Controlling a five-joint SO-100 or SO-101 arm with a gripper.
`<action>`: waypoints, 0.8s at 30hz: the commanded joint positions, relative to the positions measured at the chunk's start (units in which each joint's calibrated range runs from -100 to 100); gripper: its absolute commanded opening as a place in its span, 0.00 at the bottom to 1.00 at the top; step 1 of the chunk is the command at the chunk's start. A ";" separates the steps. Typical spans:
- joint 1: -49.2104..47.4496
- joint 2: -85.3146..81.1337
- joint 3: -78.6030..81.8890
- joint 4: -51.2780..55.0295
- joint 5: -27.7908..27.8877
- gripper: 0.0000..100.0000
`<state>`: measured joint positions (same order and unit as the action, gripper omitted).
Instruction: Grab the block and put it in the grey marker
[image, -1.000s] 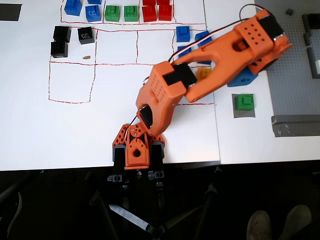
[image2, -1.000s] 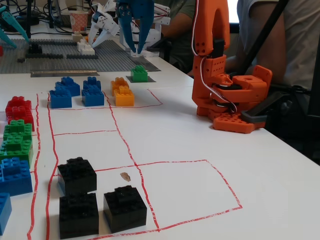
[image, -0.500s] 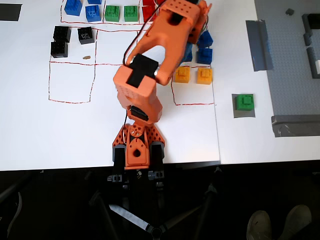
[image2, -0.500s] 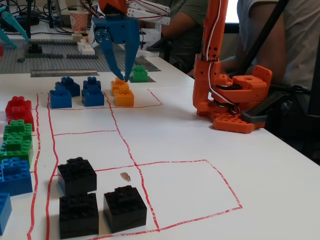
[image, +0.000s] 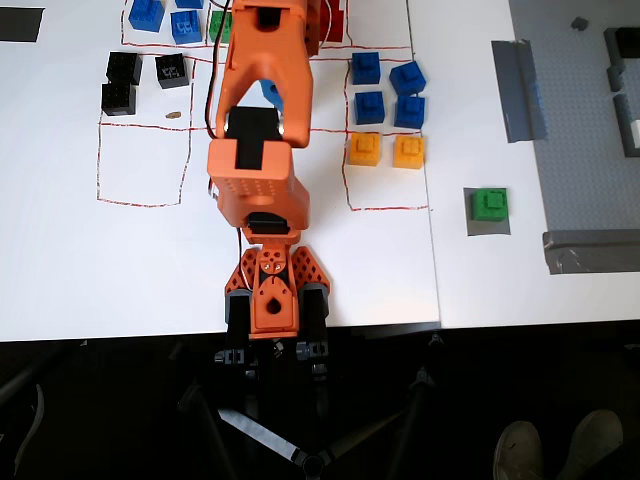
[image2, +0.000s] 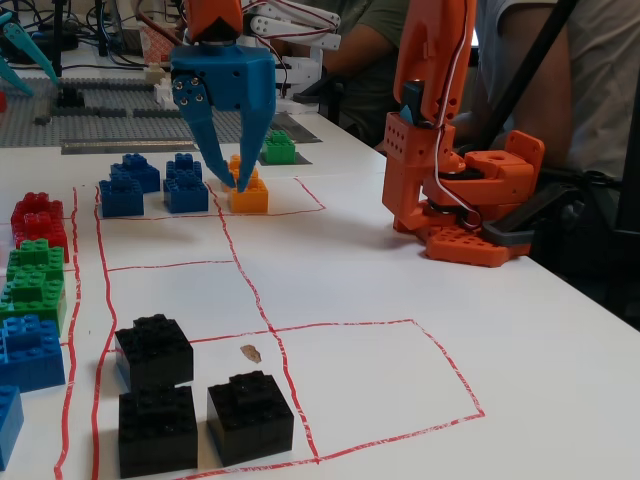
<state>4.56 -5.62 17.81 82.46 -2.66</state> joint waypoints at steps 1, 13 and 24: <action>-2.39 -2.50 -6.78 -1.88 -2.20 0.00; -5.89 -3.71 -6.96 -6.86 -3.57 0.00; -6.97 -4.49 -6.41 -7.51 -4.05 0.00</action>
<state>-0.31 -5.53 17.27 75.89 -6.13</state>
